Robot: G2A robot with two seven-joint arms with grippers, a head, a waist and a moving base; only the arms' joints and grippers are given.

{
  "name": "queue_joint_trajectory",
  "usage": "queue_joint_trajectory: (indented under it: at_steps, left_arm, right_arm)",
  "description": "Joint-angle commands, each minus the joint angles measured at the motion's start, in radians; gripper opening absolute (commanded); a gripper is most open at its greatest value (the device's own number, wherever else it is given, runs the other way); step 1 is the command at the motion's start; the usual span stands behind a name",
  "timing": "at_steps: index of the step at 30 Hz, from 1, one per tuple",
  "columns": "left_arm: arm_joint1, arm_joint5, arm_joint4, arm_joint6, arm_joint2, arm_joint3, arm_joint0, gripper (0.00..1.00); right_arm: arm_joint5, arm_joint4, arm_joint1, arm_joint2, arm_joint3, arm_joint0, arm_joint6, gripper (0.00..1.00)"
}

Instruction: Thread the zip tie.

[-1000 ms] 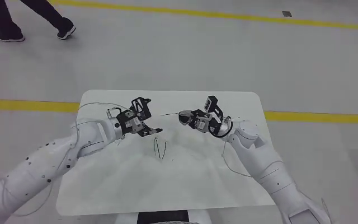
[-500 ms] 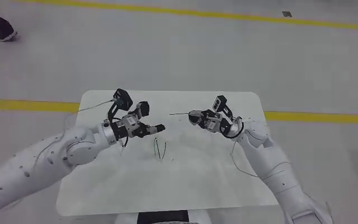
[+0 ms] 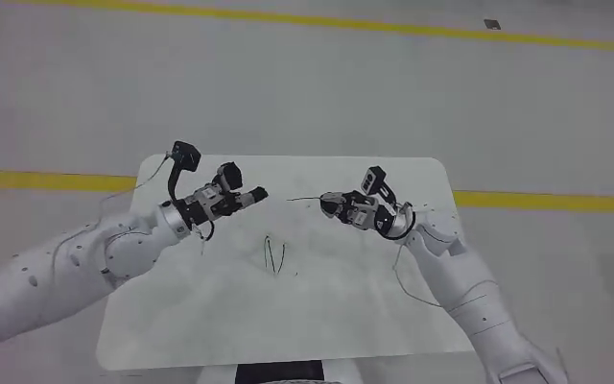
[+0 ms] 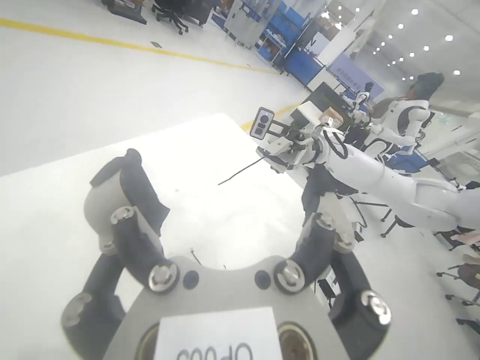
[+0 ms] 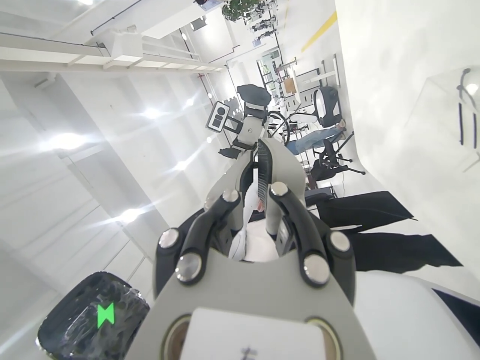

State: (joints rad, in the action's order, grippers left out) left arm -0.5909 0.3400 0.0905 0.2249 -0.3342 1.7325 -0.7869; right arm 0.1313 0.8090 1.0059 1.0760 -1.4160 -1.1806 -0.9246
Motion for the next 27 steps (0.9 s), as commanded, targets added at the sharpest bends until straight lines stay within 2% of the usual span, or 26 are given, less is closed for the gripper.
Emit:
queue_joint_trajectory:
  at_steps: [1,5,7,9,11,14,16,18,19,22,25,27]
  left_arm:
    - [0.000,0.000,0.004,0.001,0.000,0.000,0.000,1.00]
    - [0.000,0.000,0.004,0.001,0.000,0.000,0.000,1.00]
    - [-0.003,-0.003,0.001,-0.028,-0.004,0.000,-0.002,1.00]
    - [-0.007,0.000,-0.077,-0.050,-0.025,-0.007,-0.002,1.00]
    - [-0.007,0.000,-0.164,-0.112,-0.049,-0.004,0.007,1.00]
    - [0.000,0.000,-0.313,-0.269,-0.101,0.016,0.018,1.00]
    - [0.006,0.000,-0.444,-0.388,-0.152,0.033,0.009,1.00]
    - [0.011,0.000,-0.549,-0.511,-0.209,0.026,-0.005,1.00]
    - [0.012,0.000,-0.617,-0.603,-0.250,0.018,-0.020,1.00]
    - [0.008,0.000,-0.745,-0.822,-0.353,-0.026,-0.066,1.00]
    - [-0.009,0.000,-0.887,-1.070,-0.484,-0.081,-0.136,1.00]
    - [-0.031,0.000,-0.958,-1.218,-0.574,-0.122,-0.195,1.00]
  right_arm:
    - [0.000,-0.001,0.001,0.000,-0.002,-0.001,0.000,0.00]
    - [0.000,-0.001,0.001,0.000,-0.002,-0.001,0.000,0.00]
    - [0.000,-0.001,0.001,0.000,-0.002,-0.001,0.000,0.00]
    - [0.000,-0.001,0.001,0.000,-0.002,-0.001,0.000,0.00]
    - [0.000,-0.001,0.001,0.000,-0.002,-0.001,0.000,0.00]
    - [0.000,-0.001,0.001,0.000,-0.002,-0.001,0.000,0.00]
    - [0.000,-0.001,0.001,0.000,-0.002,-0.001,0.000,0.00]
    - [0.000,-0.001,0.001,0.000,-0.002,-0.001,0.000,0.00]
    - [0.000,-0.001,0.001,0.000,-0.002,-0.001,0.000,0.00]
    - [0.000,-0.001,0.001,0.000,-0.002,-0.001,0.000,0.00]
    - [0.000,-0.001,0.001,0.000,-0.002,-0.001,0.000,0.00]
    - [0.000,-0.001,0.001,0.000,-0.002,-0.001,0.000,0.00]
